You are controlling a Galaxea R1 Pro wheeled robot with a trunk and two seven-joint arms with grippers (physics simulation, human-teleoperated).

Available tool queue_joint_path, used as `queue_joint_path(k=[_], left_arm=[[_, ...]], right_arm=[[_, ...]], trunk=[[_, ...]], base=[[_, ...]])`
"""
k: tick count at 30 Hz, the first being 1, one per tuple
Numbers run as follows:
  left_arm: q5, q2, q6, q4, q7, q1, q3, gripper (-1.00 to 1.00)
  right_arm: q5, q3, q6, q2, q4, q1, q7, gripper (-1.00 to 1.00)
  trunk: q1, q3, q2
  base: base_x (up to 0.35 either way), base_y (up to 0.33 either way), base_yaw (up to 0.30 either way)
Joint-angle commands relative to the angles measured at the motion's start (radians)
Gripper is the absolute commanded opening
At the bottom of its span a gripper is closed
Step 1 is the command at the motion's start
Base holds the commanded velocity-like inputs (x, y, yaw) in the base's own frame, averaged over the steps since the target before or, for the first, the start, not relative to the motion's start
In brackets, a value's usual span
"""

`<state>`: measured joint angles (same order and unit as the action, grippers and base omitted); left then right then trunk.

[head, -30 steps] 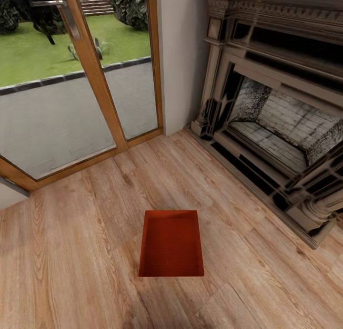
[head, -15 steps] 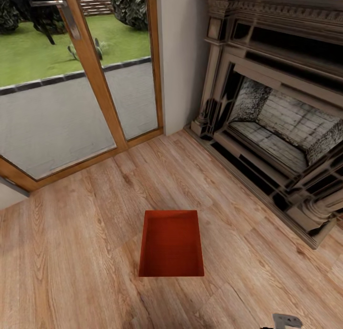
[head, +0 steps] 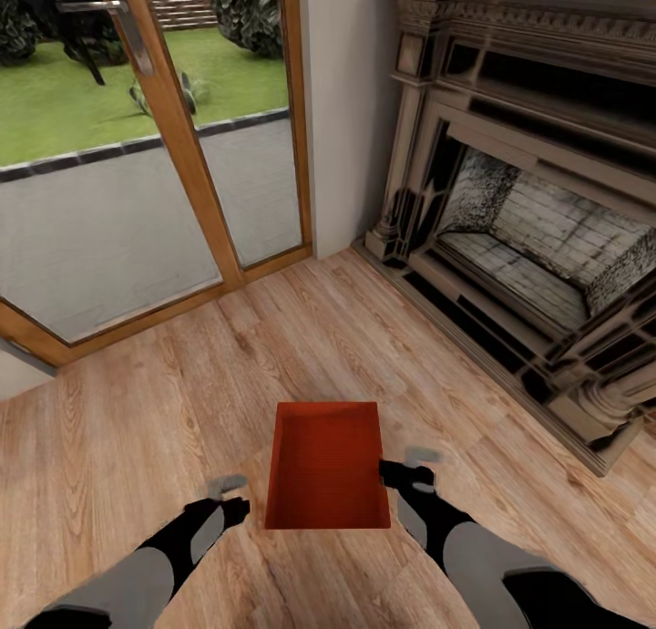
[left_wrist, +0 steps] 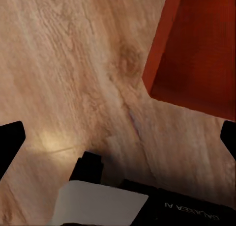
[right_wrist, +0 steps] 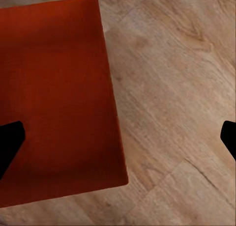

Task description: Move the two storage containers from the living room to the garage. In the garage, place one container on the floor and stack the other container on top of it (either order is fine).

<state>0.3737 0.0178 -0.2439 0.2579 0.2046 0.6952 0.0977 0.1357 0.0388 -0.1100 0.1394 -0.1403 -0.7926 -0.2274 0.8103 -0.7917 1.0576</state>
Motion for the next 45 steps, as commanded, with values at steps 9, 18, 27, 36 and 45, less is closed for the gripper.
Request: queue_joint_path(k=[9, 18, 27, 36, 45], left_arm=[[-0.303, 0.113, 0.131, -0.011, 0.009, 0.006, -0.001, 1.00], [-0.314, 0.140, 0.186, 0.030, 0.010, 0.006, -0.002, 1.00], [-0.311, 0.135, 0.197, 0.053, 0.010, 0.006, -0.007, 1.00], [-0.313, 0.135, 0.198, 0.069, 0.010, 0.006, -0.007, 1.00], [-0.311, 0.136, 0.198, 0.066, 0.011, 0.006, -0.009, 1.00]], right_arm=[[-0.108, -0.002, -0.044, 0.035, 0.116, 0.000, 0.017, 1.00], [-0.188, -0.003, -0.106, 0.035, 0.147, 0.003, 0.020, 1.00], [-0.187, -0.004, -0.132, 0.035, 0.154, 0.010, 0.020, 1.00], [-0.186, -0.004, -0.122, 0.035, 0.154, 0.010, 0.020, 1.00], [-0.179, -0.005, -0.130, 0.035, 0.154, 0.010, 0.020, 1.00]], trunk=[[0.000, -0.001, 0.000], [0.000, -0.001, 0.000], [0.000, -0.001, 0.000], [0.000, -0.001, 0.000], [0.000, -0.001, 0.000]], base=[[0.000, 0.000, 0.000], [0.000, 0.000, 0.000], [0.000, 0.000, 0.000], [0.000, 0.000, 0.000], [0.000, 0.000, 0.000]])
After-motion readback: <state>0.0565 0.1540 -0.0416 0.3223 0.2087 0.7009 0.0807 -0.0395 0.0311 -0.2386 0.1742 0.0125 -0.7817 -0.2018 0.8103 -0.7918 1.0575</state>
